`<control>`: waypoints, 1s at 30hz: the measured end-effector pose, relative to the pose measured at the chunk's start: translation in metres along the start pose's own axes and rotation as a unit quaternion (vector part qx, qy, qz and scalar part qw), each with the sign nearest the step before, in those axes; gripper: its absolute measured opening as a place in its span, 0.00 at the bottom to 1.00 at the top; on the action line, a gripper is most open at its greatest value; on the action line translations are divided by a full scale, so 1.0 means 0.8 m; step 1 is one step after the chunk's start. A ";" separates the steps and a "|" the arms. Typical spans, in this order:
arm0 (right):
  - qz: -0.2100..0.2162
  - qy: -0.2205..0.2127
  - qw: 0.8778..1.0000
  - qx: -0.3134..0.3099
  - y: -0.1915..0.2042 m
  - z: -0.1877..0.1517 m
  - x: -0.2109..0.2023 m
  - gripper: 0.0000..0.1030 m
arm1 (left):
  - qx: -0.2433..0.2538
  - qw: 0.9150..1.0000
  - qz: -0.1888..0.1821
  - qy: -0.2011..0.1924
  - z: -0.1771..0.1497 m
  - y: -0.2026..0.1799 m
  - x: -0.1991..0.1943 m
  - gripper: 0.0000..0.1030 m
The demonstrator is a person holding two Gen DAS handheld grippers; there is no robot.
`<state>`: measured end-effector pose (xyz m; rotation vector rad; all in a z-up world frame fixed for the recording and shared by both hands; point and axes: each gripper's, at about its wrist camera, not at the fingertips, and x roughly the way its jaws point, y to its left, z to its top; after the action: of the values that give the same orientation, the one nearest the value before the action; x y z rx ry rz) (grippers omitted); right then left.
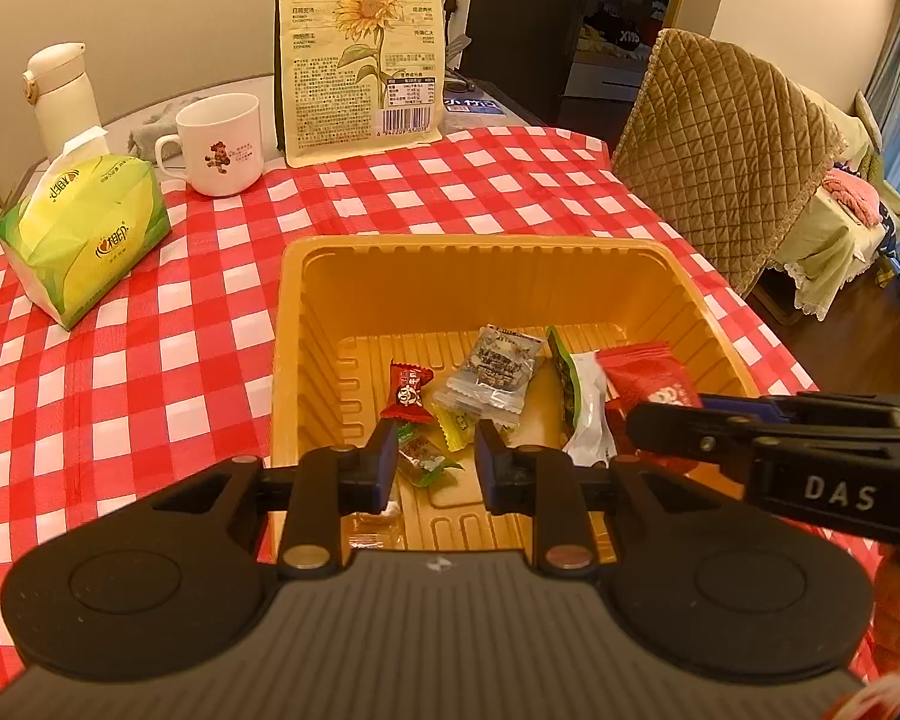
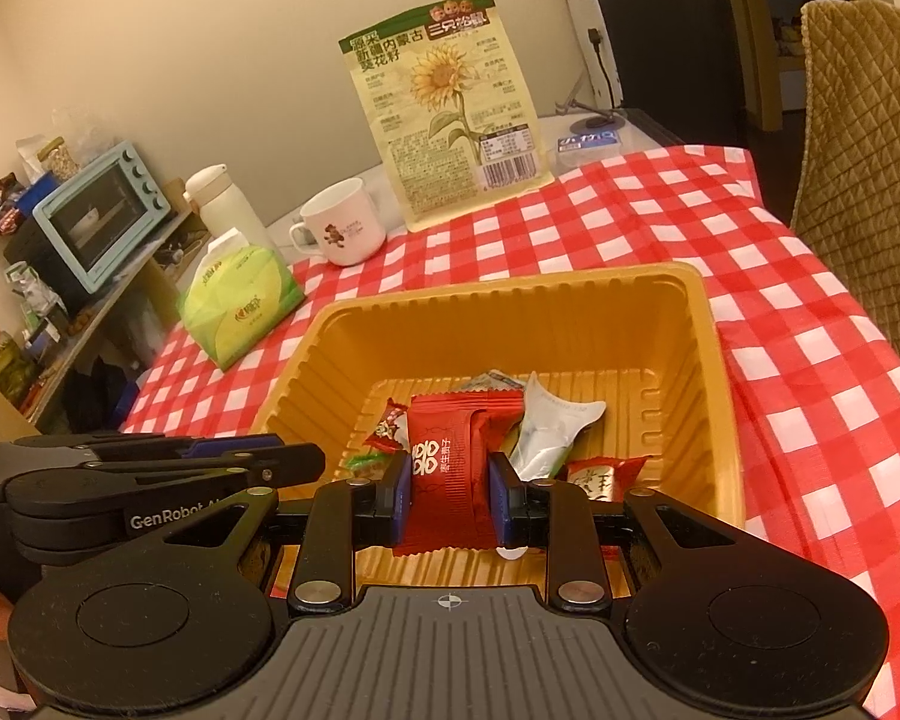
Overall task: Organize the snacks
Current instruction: 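Carry the green candy and red packet over the orange tray with both tools, then open both tools to drop the green candy and red packet into the tray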
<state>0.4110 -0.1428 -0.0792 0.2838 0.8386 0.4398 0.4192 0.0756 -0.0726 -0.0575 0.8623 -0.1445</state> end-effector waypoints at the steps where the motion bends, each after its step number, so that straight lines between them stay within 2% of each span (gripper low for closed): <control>1: 0.000 0.001 1.000 0.001 0.001 0.000 0.002 0.27 | 0.000 1.000 0.000 0.000 0.000 0.000 0.000 0.25; 8: 0.007 0.005 1.000 0.004 0.004 0.004 0.016 0.27 | 0.000 1.000 0.002 0.000 0.000 0.002 -0.001 0.26; 11: 0.009 0.006 1.000 0.012 0.005 0.006 0.019 0.27 | -0.003 1.000 0.003 0.001 0.000 0.005 -0.002 0.32; 16: 0.007 0.013 1.000 0.015 0.003 0.007 0.019 0.29 | -0.006 1.000 0.007 0.002 -0.002 0.007 -0.004 0.36; 21: 0.002 0.011 1.000 0.022 -0.001 0.004 0.012 0.44 | -0.005 1.000 0.011 -0.003 -0.003 0.005 -0.009 0.43; 28: -0.001 0.008 1.000 0.026 -0.006 -0.001 -0.003 0.50 | -0.006 1.000 0.015 -0.009 -0.004 -0.001 -0.022 0.49; 30: -0.002 0.005 1.000 0.027 -0.007 -0.002 -0.010 0.52 | -0.007 1.000 0.014 -0.012 -0.006 -0.002 -0.027 0.56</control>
<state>0.4066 -0.1518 -0.0775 0.3311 0.8625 0.4162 0.4015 0.0771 -0.0588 -0.0605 0.8403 -0.1105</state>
